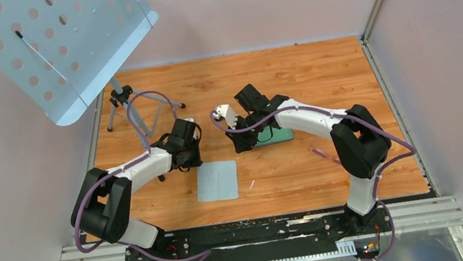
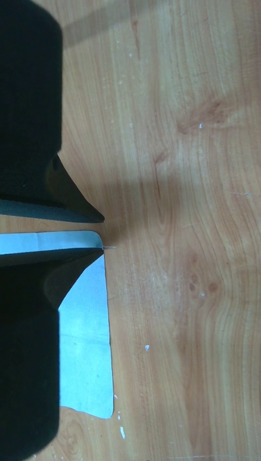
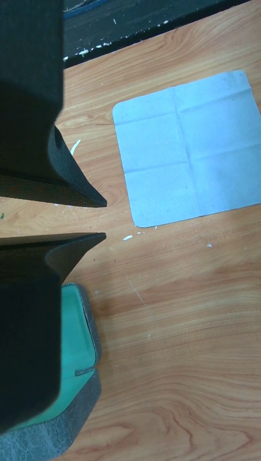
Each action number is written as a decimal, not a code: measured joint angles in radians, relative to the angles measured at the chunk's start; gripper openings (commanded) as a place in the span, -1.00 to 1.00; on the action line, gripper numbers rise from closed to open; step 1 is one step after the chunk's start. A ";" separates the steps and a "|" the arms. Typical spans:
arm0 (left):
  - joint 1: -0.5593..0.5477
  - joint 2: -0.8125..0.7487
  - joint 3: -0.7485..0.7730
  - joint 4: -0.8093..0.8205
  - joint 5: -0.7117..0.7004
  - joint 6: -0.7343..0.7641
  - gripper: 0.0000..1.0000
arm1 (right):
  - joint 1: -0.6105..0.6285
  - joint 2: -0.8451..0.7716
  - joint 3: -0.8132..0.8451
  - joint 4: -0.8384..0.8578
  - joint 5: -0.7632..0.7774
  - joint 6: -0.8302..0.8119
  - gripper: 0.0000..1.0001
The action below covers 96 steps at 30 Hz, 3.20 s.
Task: Organize the sunglasses
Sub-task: Fold the glasses cleaning cloth at the center of the board.
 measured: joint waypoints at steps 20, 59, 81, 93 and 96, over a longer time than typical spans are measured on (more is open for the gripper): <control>0.003 -0.010 -0.016 0.016 0.034 0.000 -0.67 | 0.003 0.000 0.000 -0.001 -0.001 0.003 -0.46; 0.010 -0.036 -0.060 0.072 0.091 -0.016 -1.00 | 0.079 0.195 0.079 -0.014 0.025 -0.052 -0.39; 0.024 -0.057 -0.088 0.098 0.112 -0.030 -1.00 | 0.110 0.190 0.049 0.061 0.084 -0.086 -0.62; 0.024 -0.058 -0.089 0.098 0.113 -0.030 -1.00 | 0.127 0.176 0.035 0.079 0.146 -0.089 -0.77; 0.024 -0.058 -0.089 0.098 0.113 -0.030 -1.00 | 0.127 0.173 0.032 0.077 0.152 -0.089 -0.86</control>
